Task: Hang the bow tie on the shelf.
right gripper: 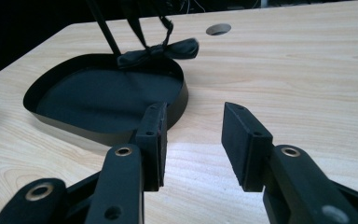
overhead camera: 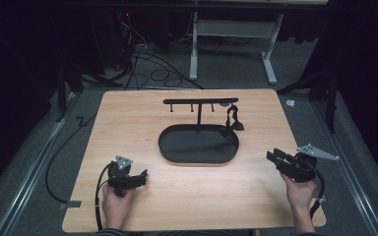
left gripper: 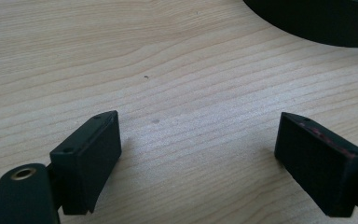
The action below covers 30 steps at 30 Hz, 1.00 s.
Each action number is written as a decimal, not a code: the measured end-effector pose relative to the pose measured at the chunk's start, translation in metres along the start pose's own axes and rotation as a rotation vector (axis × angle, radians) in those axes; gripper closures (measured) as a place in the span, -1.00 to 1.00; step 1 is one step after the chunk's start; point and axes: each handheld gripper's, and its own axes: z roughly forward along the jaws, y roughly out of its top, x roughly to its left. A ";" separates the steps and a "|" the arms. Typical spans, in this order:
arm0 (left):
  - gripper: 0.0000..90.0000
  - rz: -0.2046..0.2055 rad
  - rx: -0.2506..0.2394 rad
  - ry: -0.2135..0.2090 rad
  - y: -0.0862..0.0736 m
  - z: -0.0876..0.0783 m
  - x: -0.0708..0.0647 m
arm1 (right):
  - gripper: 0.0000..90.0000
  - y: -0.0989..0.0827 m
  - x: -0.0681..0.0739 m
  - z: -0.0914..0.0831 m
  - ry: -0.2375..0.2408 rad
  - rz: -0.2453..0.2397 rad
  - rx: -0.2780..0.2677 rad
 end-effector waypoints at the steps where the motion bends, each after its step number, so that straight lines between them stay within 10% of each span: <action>1: -0.67 0.000 0.000 0.000 0.000 0.000 0.000 | 0.38 -0.001 0.000 0.000 0.001 -0.001 0.002; 30: -0.67 0.000 0.000 0.000 0.000 0.000 0.000 | 0.38 -0.029 0.012 0.024 0.027 -0.006 0.102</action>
